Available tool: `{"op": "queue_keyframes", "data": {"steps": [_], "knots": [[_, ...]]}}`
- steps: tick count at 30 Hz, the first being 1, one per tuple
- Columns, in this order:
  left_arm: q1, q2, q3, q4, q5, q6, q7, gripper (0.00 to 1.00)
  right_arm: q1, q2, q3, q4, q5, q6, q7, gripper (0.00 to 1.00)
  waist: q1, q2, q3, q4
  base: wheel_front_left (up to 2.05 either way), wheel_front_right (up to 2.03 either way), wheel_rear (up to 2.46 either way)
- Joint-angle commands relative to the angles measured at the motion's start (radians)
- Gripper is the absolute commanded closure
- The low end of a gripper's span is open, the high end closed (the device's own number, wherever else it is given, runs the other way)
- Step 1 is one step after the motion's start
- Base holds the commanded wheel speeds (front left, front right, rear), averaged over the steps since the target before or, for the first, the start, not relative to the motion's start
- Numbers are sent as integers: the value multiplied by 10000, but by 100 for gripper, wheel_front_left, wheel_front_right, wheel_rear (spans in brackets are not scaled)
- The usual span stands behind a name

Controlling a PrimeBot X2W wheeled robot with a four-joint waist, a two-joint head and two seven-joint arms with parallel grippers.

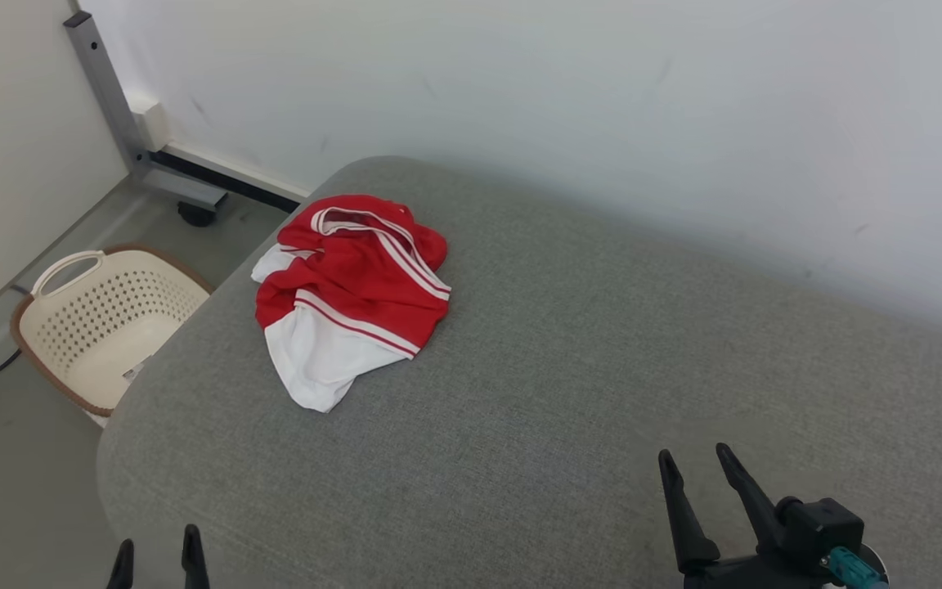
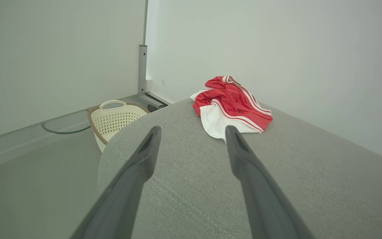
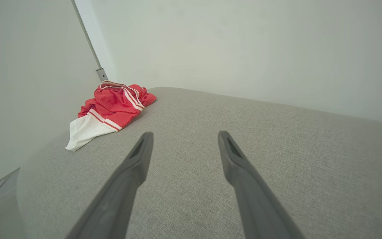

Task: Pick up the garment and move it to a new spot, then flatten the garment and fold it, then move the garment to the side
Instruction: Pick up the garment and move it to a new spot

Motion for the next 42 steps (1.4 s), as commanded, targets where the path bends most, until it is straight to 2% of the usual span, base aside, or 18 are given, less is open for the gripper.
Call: {"op": "queue_keyframes", "data": {"steps": [1,5,6,9,12,14,18,22,25,31,35,38,42], "knots": [[177,-7,60,-58,96,97,-31,0,-137,-10,37,51,40,-27,2,0,0,0,132,128,0,0,0],[148,-4,125,21,-247,255,-31,0,-274,-4,186,182,128,-27,-68,0,0,0,181,159,0,0,0],[74,-3,153,43,-678,275,-31,0,-301,-7,198,203,127,-28,-76,0,0,0,188,165,0,0,0],[-88,-16,-190,438,-1485,140,-31,0,-355,-5,273,267,154,-28,-108,0,0,0,197,156,0,0,0],[-692,60,-513,954,-1633,30,23,0,-426,-4,406,266,192,-28,-60,0,0,0,200,146,0,0,0],[-1248,145,-638,1462,-1599,9,194,0,-474,-5,506,259,169,-28,-13,0,0,0,221,150,0,0,0],[-2880,120,-978,2889,-1584,260,1004,0,-580,-7,602,98,103,-28,29,0,0,0,370,119,0,0,0],[-4559,151,-1412,4559,-1397,207,1660,0,-300,-8,632,-135,20,-28,168,0,0,0,481,-12,0,0,0],[-5717,454,-1293,5723,-1495,275,2023,0,-301,5,921,-572,-237,-26,507,0,0,0,906,-633,0,0,0],[-7861,980,-802,7214,-1923,340,2451,0,-441,-82,1068,-1901,-1059,-26,1452,0,0,0,2347,-1939,0,0,0],[-9167,1219,-553,7870,-2382,193,2804,0,-558,-362,996,-2961,-1296,-26,1947,0,0,0,3367,-2425,0,0,0],[-9677,1183,-224,8162,-2864,55,3023,0,-592,-499,1019,-3416,-1365,-26,2170,0,0,0,3809,-2611,0,0,0],[-10389,1495,-99,8810,-3277,-31,3741,0,-576,-685,1031,-4222,-1483,-26,2514,0,0,0,4565,-2981,0,0,0]]}}
